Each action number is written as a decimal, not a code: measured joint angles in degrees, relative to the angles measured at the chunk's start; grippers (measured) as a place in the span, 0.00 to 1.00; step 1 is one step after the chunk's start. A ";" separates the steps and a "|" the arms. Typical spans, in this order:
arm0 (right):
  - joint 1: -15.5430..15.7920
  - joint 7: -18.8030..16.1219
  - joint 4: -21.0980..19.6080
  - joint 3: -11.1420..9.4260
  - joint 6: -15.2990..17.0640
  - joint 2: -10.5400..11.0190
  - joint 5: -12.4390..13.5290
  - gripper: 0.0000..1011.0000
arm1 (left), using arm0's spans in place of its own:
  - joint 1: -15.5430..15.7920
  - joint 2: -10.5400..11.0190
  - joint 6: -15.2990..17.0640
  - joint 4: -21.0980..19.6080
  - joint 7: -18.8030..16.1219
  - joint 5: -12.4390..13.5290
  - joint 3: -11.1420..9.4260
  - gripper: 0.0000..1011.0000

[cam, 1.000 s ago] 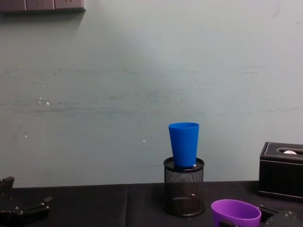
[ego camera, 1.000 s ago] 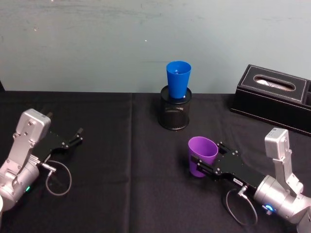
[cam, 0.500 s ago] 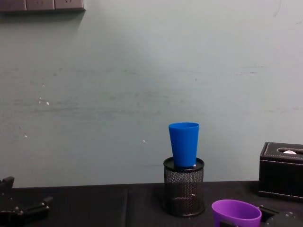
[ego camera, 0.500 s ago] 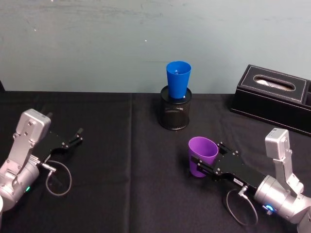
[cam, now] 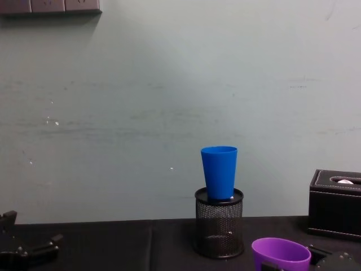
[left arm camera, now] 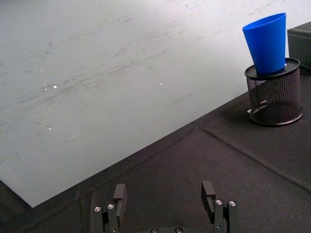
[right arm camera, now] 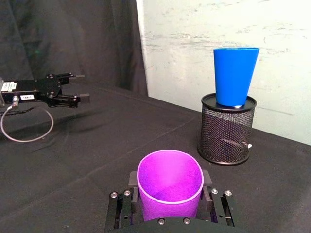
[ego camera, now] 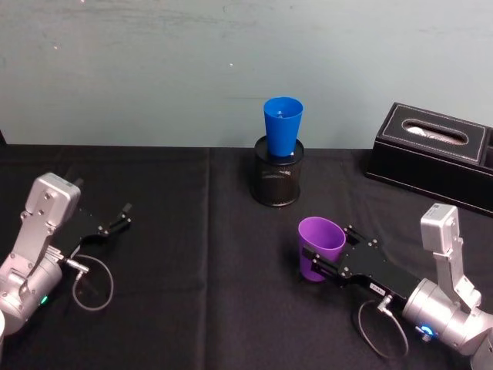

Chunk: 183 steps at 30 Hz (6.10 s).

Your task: Pick up one cup with a gripper and tap it against the other cup.

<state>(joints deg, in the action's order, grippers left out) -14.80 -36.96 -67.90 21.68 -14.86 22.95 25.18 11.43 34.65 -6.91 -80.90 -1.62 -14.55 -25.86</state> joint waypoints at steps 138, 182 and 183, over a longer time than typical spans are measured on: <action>3.04 3.68 -6.44 -3.60 -1.19 0.45 1.78 0.99 | 0.00 0.00 0.00 0.00 0.00 0.00 0.00 1.00; 2.54 12.05 2.15 -9.81 -2.30 -4.69 -6.24 0.99 | 0.00 0.00 0.00 0.00 0.00 0.00 0.00 1.00; 2.35 12.00 2.72 -9.83 -2.31 -4.81 -6.32 0.99 | 0.00 0.00 0.00 0.00 0.00 0.00 0.00 1.00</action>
<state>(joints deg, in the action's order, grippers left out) -12.45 -24.96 -65.18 11.85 -17.16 18.14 18.85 11.43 34.65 -6.91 -80.90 -1.62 -14.55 -25.86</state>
